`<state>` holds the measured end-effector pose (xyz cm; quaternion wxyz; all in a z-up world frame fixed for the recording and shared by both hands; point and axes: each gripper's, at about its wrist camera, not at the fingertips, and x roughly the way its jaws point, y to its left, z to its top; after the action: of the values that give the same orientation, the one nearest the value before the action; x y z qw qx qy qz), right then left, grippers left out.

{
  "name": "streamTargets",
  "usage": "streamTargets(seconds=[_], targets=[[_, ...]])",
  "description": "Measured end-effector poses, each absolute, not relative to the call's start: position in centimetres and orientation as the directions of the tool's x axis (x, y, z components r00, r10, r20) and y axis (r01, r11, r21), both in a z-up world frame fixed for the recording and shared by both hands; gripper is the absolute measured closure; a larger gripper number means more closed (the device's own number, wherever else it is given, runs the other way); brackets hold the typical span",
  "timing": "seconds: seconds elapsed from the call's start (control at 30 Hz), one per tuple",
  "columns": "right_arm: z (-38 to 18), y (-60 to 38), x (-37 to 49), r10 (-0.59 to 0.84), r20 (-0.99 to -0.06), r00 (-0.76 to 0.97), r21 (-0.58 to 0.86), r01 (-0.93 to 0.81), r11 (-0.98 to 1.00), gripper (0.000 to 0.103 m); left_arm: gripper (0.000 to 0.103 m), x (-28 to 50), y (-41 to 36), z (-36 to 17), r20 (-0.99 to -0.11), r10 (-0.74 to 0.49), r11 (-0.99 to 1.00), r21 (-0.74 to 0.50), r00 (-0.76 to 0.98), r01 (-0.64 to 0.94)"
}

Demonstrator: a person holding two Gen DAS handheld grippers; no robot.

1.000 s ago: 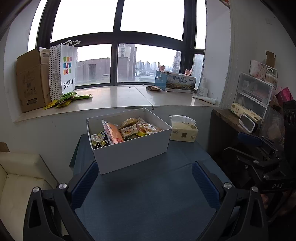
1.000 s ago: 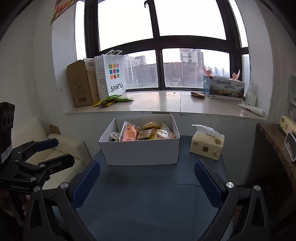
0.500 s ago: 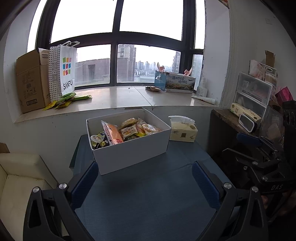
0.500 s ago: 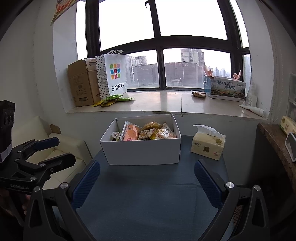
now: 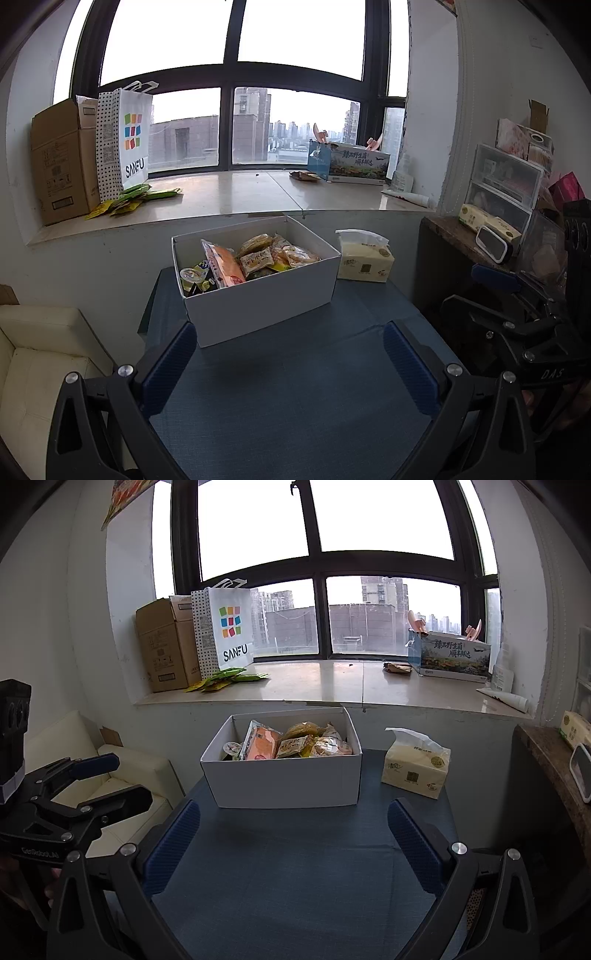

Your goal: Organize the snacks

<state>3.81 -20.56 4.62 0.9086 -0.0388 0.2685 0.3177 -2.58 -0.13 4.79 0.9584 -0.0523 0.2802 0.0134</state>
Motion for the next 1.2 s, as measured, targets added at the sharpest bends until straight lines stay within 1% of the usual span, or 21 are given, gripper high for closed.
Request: streamTargets(seconds=[1.2], targets=[[4.52,-20.51,3.59,0.561,-0.513,0.649,0.1,-0.604,0.79,0.0,0.0,-2.6,-0.05,4.34,-0.544,-0.012,0.993,-0.103,0.839,-0.052]])
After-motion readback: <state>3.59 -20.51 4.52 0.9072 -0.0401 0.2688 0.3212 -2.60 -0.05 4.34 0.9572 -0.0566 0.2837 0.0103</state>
